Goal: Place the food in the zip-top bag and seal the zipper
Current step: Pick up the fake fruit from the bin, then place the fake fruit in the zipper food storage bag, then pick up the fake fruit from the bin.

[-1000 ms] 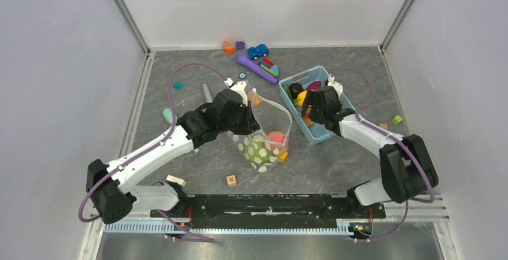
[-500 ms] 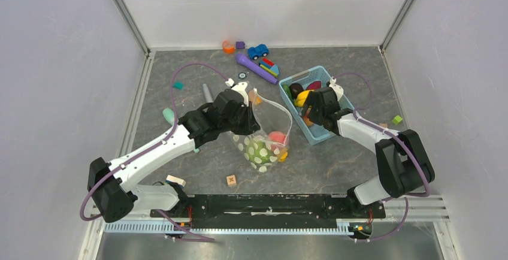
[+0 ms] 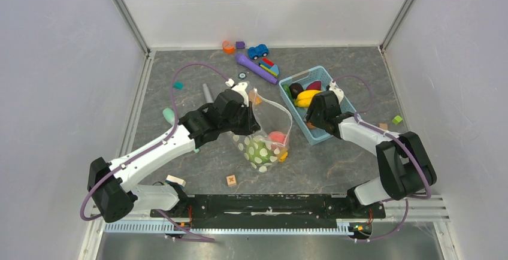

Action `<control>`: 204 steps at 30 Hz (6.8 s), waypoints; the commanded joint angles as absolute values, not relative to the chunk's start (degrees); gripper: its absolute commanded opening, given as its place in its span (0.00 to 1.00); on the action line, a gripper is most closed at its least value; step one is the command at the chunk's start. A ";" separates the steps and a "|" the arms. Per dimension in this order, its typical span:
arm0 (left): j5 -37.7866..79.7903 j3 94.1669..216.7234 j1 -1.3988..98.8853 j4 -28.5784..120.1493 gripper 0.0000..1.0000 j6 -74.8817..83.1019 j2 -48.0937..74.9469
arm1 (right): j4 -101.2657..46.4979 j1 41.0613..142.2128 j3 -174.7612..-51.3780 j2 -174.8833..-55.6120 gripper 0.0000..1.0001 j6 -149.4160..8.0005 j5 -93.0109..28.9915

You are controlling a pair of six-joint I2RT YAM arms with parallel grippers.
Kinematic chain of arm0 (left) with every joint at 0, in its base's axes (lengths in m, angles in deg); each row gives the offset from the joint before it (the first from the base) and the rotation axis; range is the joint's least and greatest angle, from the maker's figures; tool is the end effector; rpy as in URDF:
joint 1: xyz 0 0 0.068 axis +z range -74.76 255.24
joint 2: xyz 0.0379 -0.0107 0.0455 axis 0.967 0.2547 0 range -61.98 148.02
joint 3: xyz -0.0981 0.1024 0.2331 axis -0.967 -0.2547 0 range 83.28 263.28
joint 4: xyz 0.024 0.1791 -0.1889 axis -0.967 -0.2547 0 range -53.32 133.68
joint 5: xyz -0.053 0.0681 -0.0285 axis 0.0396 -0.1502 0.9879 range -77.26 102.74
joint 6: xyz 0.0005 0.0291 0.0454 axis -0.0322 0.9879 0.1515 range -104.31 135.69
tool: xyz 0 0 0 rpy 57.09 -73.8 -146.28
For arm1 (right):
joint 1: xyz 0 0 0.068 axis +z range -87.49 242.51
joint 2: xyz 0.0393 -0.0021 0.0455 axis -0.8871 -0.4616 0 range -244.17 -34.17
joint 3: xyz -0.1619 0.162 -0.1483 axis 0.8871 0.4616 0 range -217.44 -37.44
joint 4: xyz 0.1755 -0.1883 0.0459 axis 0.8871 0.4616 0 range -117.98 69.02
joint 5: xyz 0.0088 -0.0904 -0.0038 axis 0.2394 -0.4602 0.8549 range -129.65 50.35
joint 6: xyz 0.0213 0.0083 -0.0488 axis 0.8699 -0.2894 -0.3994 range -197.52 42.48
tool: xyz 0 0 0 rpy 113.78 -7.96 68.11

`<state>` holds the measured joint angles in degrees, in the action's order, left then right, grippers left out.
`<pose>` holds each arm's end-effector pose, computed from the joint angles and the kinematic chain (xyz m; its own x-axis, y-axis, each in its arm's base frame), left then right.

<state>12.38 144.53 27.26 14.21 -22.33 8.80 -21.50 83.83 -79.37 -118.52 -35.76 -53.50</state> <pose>0.1808 -0.2002 0.3125 -0.7875 -0.0462 -0.6146 0.3232 0.8182 -0.4756 0.2702 0.0962 0.1734 -0.6612 0.4362 -0.6104 0.3135 0.8998 0.3033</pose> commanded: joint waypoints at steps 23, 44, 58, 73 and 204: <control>14.76 142.64 27.28 17.58 0.09 -19.99 6.12 | -46.89 83.78 -72.67 -89.38 0.33 -54.25 -21.20; 15.73 142.78 27.26 18.26 0.09 -19.92 6.35 | -46.11 98.63 -76.59 -91.51 0.42 -67.13 -9.61; 17.60 141.60 27.25 19.57 0.09 -19.48 4.35 | -39.19 101.17 -80.10 -95.31 0.52 -68.85 -24.11; 18.87 140.40 27.23 21.80 0.09 -19.19 2.62 | -32.98 105.03 -83.99 -98.03 0.65 -70.24 -34.68; 17.14 137.01 27.30 24.09 0.11 -16.56 0.95 | -10.64 78.06 -103.63 -113.17 0.22 -129.80 -23.08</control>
